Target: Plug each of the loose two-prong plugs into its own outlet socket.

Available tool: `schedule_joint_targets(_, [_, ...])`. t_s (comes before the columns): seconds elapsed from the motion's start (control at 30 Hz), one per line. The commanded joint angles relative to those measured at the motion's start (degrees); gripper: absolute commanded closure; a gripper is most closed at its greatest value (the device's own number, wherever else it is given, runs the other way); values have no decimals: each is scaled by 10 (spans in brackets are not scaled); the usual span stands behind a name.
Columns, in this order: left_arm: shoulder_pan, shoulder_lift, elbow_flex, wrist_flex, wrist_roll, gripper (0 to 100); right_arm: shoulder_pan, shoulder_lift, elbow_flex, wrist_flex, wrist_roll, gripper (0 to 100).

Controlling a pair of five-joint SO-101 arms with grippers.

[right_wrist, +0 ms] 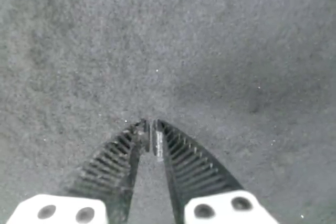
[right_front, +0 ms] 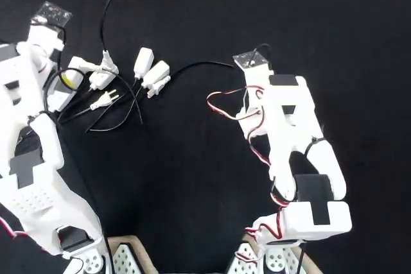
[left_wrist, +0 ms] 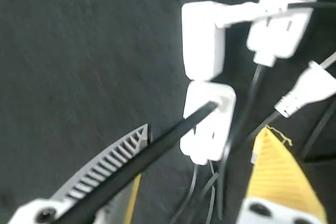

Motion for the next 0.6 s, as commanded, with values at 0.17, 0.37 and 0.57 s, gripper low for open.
schedule_joint_targets(0.17, [95, -6, -137, 193, 97, 690, -7, 0, -7, -13, 2, 984])
schedule_joint_targets(0.37, [212, 0, -137, 217, 104, 753, -7, 0, -7, -11, 2, 984])
schedule_joint_targets(0.57, [272, 47, -94, 28, 187, 785, -6, 0, -7, -11, 2, 984])
